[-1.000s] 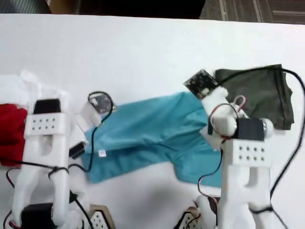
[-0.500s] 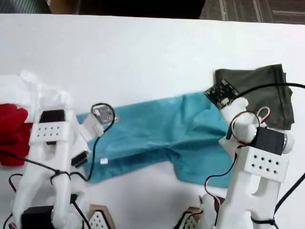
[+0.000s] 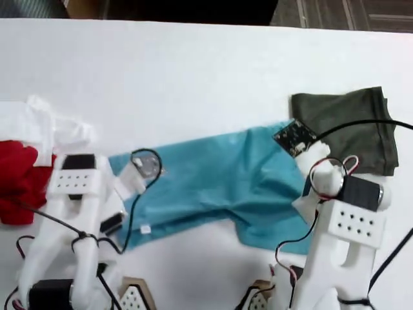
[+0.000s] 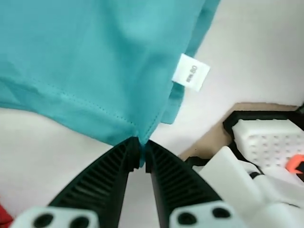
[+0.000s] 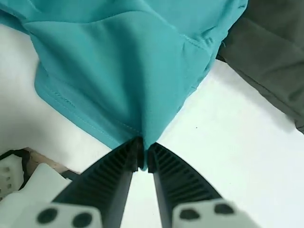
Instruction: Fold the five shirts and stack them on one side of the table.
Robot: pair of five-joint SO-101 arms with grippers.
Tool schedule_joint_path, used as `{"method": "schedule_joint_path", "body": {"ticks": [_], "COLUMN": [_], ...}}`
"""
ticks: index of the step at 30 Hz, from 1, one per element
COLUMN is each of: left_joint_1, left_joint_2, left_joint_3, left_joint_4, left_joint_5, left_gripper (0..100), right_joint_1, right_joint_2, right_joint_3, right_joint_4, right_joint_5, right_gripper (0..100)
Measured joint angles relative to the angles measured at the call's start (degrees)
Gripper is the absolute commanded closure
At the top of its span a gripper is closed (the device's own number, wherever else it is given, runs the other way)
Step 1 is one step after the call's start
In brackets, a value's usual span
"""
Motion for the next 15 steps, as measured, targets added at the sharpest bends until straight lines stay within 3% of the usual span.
{"method": "schedule_joint_path", "body": {"ticks": [5, 15], "left_joint_1": [5.3, 5.8], "left_joint_2": [0.0, 0.0], "left_joint_3": [2.9, 3.0], "left_joint_4": [-0.3, -1.8], "left_joint_5": [0.0, 0.9], "left_gripper": [97, 97], "right_joint_1": [0.0, 0.0], "right_joint_2": [-4.6, -5.5], "right_joint_3": [0.0, 4.7], "right_joint_4": [2.8, 3.4], "right_joint_5": [0.0, 2.2], "right_gripper": [97.9, 97.8]}}
